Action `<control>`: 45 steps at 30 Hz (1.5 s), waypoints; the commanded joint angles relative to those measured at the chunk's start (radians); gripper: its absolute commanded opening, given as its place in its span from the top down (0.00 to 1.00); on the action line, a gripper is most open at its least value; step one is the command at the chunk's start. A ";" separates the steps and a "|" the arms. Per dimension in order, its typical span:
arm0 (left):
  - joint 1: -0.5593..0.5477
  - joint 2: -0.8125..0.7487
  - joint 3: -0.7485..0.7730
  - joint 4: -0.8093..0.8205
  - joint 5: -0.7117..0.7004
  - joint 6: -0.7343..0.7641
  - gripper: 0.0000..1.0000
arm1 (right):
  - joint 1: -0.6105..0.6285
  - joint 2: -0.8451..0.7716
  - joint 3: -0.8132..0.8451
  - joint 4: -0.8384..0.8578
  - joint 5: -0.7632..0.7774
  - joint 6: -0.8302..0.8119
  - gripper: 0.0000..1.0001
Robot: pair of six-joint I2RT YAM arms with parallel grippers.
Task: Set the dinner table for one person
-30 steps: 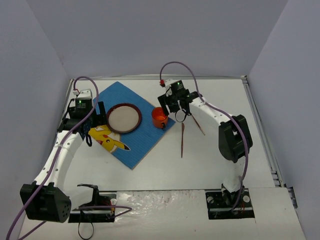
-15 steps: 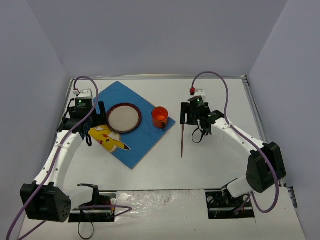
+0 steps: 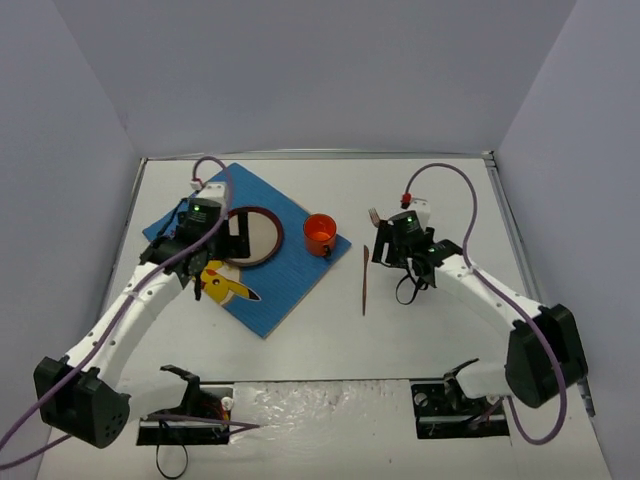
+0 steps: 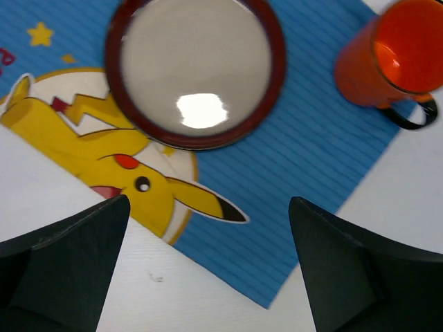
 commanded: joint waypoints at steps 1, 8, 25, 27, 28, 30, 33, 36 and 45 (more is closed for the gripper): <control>-0.272 0.053 0.142 0.065 -0.064 -0.089 0.03 | -0.094 -0.197 0.009 0.026 0.069 -0.034 0.20; -0.548 0.408 0.381 0.131 -0.166 -0.132 0.03 | -0.116 -0.457 0.054 -0.080 0.254 -0.048 0.02; -0.634 0.944 0.710 0.075 -0.087 -0.181 0.12 | -0.118 -0.708 -0.008 -0.150 0.427 -0.046 0.00; -0.634 0.962 0.710 0.065 -0.080 -0.188 0.16 | -0.118 -0.706 -0.011 -0.151 0.425 -0.041 0.00; -0.634 0.970 0.708 0.061 -0.076 -0.193 0.19 | -0.118 -0.706 -0.013 -0.151 0.424 -0.038 0.00; -0.633 0.979 0.699 0.060 -0.061 -0.207 0.24 | -0.118 -0.703 -0.015 -0.151 0.424 -0.035 0.00; -0.631 0.990 0.684 0.058 -0.035 -0.230 0.32 | -0.118 -0.703 -0.019 -0.150 0.425 -0.030 0.00; -0.629 1.003 0.676 0.053 -0.026 -0.248 0.39 | -0.118 -0.702 -0.022 -0.150 0.426 -0.028 0.00; -0.580 1.043 0.657 0.057 0.060 -0.296 0.61 | -0.118 -0.702 -0.027 -0.150 0.426 -0.023 0.00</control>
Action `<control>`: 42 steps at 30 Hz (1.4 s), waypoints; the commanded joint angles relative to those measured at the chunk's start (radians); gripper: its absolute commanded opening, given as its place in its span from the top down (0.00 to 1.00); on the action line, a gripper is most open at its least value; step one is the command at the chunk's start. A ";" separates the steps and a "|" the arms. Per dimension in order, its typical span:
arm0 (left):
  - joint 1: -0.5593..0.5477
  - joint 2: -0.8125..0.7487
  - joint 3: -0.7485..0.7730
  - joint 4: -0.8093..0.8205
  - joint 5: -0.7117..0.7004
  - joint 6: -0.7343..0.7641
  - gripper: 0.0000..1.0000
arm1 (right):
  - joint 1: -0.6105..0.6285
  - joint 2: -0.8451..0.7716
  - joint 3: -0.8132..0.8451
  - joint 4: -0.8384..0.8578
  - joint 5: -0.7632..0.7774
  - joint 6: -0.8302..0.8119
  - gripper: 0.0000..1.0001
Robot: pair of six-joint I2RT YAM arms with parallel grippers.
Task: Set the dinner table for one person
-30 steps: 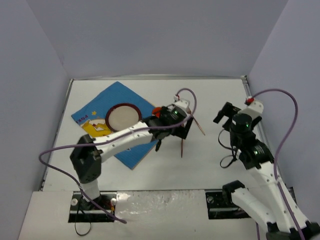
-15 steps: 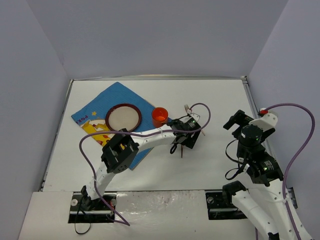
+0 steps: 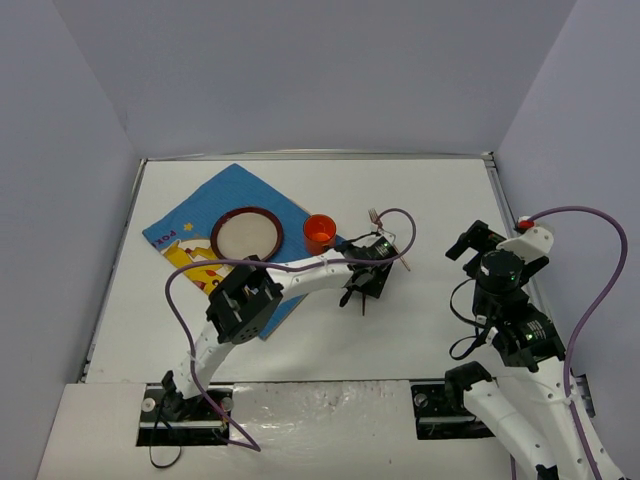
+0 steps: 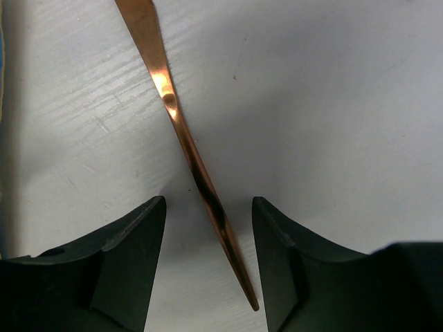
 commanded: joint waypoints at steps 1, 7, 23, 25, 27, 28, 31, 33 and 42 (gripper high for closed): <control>0.030 0.006 0.001 -0.005 0.052 -0.049 0.62 | -0.005 0.016 -0.003 0.044 0.044 0.017 0.00; 0.027 0.027 0.033 -0.045 0.041 -0.034 0.80 | -0.005 0.020 -0.004 0.044 0.045 0.019 0.00; 0.012 0.057 0.050 -0.115 -0.009 0.031 0.74 | -0.005 0.034 0.003 0.045 0.038 0.016 0.00; 0.008 0.058 0.052 -0.119 -0.008 0.043 0.74 | -0.005 0.035 0.002 0.044 0.040 0.014 0.00; 0.004 0.064 0.059 -0.128 -0.015 0.052 0.77 | -0.005 0.035 -0.002 0.046 0.038 0.015 0.00; 0.002 0.068 0.062 -0.134 -0.018 0.056 0.79 | -0.005 0.036 -0.003 0.046 0.037 0.017 0.00; -0.001 0.076 0.062 -0.146 -0.022 0.074 0.90 | -0.005 0.031 -0.012 0.048 0.036 0.023 0.00; -0.002 0.075 0.054 -0.148 -0.025 0.082 0.98 | -0.005 0.027 -0.014 0.046 0.036 0.024 0.00; -0.021 -0.103 -0.047 -0.084 -0.112 0.188 1.00 | -0.005 0.018 -0.013 0.047 0.040 0.016 0.00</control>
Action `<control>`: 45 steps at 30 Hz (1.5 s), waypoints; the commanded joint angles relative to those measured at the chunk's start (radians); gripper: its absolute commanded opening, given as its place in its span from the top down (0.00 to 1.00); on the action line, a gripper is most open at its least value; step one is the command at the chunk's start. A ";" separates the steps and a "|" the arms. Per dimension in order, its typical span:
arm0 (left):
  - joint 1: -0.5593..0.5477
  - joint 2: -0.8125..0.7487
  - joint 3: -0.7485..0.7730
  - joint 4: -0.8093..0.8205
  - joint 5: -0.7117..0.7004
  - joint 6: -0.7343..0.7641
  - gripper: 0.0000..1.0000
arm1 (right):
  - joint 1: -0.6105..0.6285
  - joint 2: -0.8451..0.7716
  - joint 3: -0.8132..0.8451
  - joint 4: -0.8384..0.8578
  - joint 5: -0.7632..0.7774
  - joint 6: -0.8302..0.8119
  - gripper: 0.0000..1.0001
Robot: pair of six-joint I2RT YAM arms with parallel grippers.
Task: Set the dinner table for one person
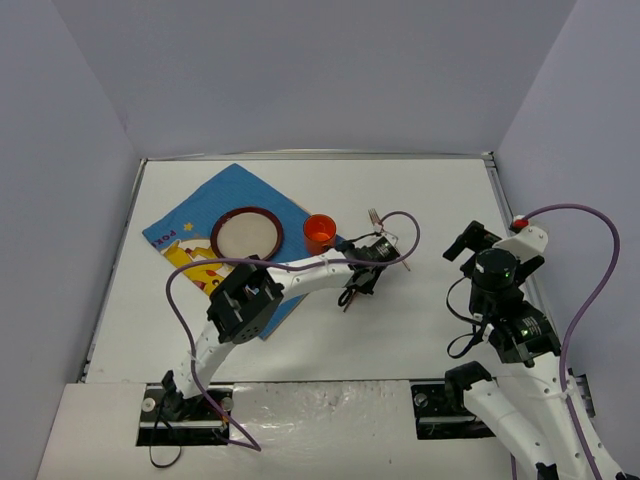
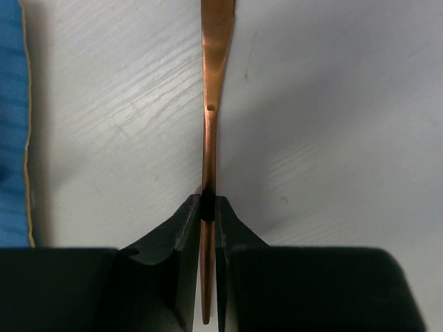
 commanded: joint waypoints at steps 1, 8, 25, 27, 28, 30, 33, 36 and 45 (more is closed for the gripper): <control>-0.011 -0.153 -0.083 -0.049 -0.079 0.095 1.00 | -0.005 0.000 0.008 0.048 0.040 0.003 0.00; 0.005 -0.407 -0.217 -0.075 -0.143 0.174 1.00 | -0.003 0.002 0.018 0.055 0.026 -0.008 0.00; 0.202 -0.804 -0.679 0.089 -0.061 0.298 1.00 | -0.005 0.014 0.013 0.083 0.000 -0.027 0.00; 0.228 -0.800 -0.709 0.104 -0.062 0.292 1.00 | -0.005 0.015 0.013 0.083 -0.001 -0.030 0.00; 0.241 -0.800 -0.730 0.119 -0.057 0.284 1.00 | -0.004 0.016 0.013 0.084 -0.003 -0.032 0.00; 0.259 -0.801 -0.767 0.157 -0.043 0.276 1.00 | -0.003 0.017 0.013 0.083 -0.005 -0.033 0.00; 0.270 -0.780 -0.797 0.214 -0.028 0.286 1.00 | -0.003 0.021 0.007 0.091 -0.012 -0.031 0.00; 0.271 -0.735 -0.801 0.249 -0.004 0.309 1.00 | -0.005 0.031 0.008 0.092 -0.025 -0.036 0.00; 0.280 -0.661 -0.837 0.353 0.022 0.357 1.00 | -0.003 0.037 -0.001 0.102 -0.044 -0.045 0.00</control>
